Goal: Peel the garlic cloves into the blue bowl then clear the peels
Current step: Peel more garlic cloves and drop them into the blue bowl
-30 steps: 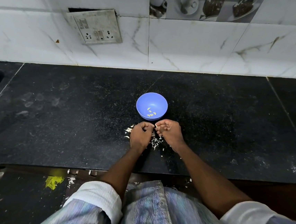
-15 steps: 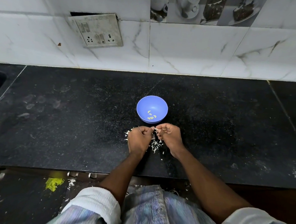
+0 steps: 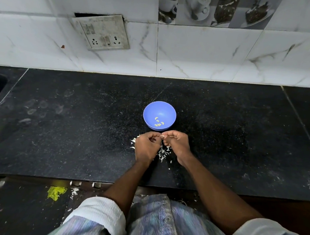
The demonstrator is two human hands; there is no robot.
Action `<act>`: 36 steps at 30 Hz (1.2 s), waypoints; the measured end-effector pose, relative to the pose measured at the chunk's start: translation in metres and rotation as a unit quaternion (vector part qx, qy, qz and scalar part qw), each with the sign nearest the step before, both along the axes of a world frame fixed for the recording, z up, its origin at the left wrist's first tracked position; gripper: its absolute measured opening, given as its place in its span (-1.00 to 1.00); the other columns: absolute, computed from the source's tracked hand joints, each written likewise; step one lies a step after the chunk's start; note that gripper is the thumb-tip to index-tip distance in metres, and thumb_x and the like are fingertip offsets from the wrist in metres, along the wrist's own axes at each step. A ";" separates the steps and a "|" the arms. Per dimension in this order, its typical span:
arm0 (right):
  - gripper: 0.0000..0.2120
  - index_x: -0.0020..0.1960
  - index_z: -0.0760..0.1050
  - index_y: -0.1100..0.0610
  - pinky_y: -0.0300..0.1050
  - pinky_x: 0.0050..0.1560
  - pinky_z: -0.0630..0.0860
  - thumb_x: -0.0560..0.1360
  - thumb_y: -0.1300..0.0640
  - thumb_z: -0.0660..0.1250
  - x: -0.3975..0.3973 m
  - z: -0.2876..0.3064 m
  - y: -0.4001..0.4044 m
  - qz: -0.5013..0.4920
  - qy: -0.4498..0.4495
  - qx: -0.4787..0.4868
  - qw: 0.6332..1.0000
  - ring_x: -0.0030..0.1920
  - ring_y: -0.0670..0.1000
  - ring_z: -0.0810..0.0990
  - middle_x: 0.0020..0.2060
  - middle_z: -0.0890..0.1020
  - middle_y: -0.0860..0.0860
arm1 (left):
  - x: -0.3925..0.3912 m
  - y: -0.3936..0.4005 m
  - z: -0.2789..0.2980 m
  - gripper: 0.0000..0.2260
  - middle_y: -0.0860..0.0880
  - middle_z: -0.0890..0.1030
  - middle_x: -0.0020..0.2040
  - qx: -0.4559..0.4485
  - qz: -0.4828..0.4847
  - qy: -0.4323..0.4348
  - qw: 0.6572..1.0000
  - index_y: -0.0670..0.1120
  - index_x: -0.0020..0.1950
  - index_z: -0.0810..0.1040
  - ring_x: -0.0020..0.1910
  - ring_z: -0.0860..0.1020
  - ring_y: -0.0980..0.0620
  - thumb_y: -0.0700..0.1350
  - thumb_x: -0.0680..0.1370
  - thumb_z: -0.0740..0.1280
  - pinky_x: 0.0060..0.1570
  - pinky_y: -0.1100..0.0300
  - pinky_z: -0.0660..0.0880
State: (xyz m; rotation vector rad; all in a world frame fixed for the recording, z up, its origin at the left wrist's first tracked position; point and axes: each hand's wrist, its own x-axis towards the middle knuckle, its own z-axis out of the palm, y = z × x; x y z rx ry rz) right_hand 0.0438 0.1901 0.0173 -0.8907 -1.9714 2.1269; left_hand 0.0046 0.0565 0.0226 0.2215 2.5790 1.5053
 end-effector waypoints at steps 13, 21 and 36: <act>-0.85 0.10 0.66 0.34 -0.27 -0.16 0.57 0.54 0.41 0.39 0.002 -0.001 0.003 0.003 0.009 -0.008 1.000 -0.27 -0.12 0.63 -0.22 0.72 0.11 | -0.002 -0.001 -0.004 -0.91 0.23 0.66 -0.36 -0.031 -0.048 0.014 0.998 0.06 -0.13 0.79 -0.34 0.63 0.25 -0.07 0.52 0.47 -0.33 0.42 0.41; -0.86 0.06 0.70 0.26 -0.24 -0.11 0.58 0.54 0.37 0.41 0.000 0.001 0.005 0.022 0.001 0.006 1.000 -0.17 -0.05 0.65 -0.15 0.74 0.16 | -0.007 -0.002 -0.011 -0.86 0.05 0.61 -0.44 -0.020 -0.052 0.013 0.998 -0.04 -0.24 0.75 -0.46 0.42 0.24 -0.03 0.48 0.47 -0.35 0.11 0.51; -0.88 0.07 0.65 0.27 -0.17 -0.09 0.60 0.57 0.37 0.39 0.002 0.002 0.008 -0.006 -0.002 -0.083 0.997 -0.22 -0.01 0.64 -0.22 0.72 0.14 | -0.004 -0.001 -0.013 -0.94 0.10 0.66 -0.38 0.126 -0.050 -0.097 0.986 -0.09 -0.07 0.78 -0.37 0.53 0.24 -0.17 0.55 0.50 -0.25 0.26 0.50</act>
